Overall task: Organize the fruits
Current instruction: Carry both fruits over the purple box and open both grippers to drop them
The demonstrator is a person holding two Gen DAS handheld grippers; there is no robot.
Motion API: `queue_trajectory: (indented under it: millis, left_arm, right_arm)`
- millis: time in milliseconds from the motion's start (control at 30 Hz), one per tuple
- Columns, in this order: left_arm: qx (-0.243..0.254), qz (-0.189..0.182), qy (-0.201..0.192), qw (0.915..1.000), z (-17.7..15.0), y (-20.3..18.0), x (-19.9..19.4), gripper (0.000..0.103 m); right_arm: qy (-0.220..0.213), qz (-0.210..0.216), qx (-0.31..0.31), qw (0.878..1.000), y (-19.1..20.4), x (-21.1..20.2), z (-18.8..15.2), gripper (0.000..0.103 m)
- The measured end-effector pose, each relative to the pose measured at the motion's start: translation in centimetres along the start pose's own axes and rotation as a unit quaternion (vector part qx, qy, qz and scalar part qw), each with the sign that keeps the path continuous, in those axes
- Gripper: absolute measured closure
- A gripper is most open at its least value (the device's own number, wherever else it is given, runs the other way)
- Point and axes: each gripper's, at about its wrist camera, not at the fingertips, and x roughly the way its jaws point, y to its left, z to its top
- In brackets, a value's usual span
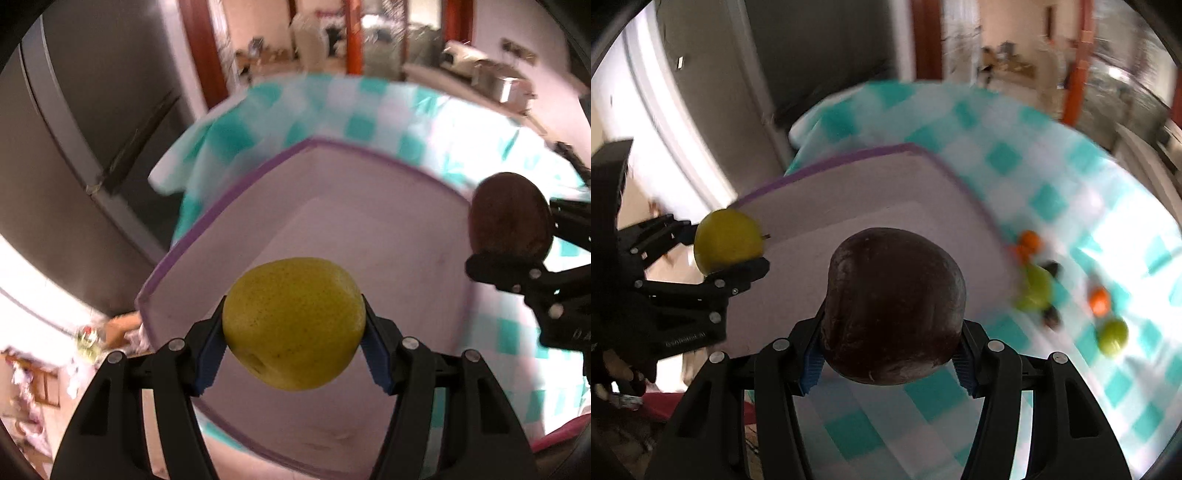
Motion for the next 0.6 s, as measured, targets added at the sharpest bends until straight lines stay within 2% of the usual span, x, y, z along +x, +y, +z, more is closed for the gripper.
queue_trajectory:
  millis: [133, 200, 400, 500, 600]
  left_arm:
    - [-0.008, 0.013, 0.048, 0.9987, 0.1, 2.3, 3.5, 0.038]
    - [-0.005, 0.008, 0.072, 0.9974, 0.2, 2.9, 5.1, 0.038]
    - [0.016, -0.021, 0.134, 0.9906, -0.6, 2.4, 9.3, 0.038]
    - [0.017, -0.028, 0.156, 0.9873, -0.8, 2.5, 10.3, 0.038]
    - [0.015, -0.035, 0.164, 0.9857, -0.7, 2.3, 10.4, 0.038]
  right_arm:
    - [0.086, -0.029, -0.047, 0.995, 3.4, 6.8, 2.9, 0.046]
    - [0.127, -0.039, -0.064, 0.989, 4.1, 9.4, 3.2, 0.046]
    - [0.227, -0.057, -0.056, 0.971, 3.2, 14.7, 2.5, 0.046]
    - [0.249, -0.058, -0.045, 0.966, 2.4, 15.5, 2.0, 0.046]
    - [0.25, -0.055, -0.033, 0.966, 2.1, 16.3, 2.9, 0.046]
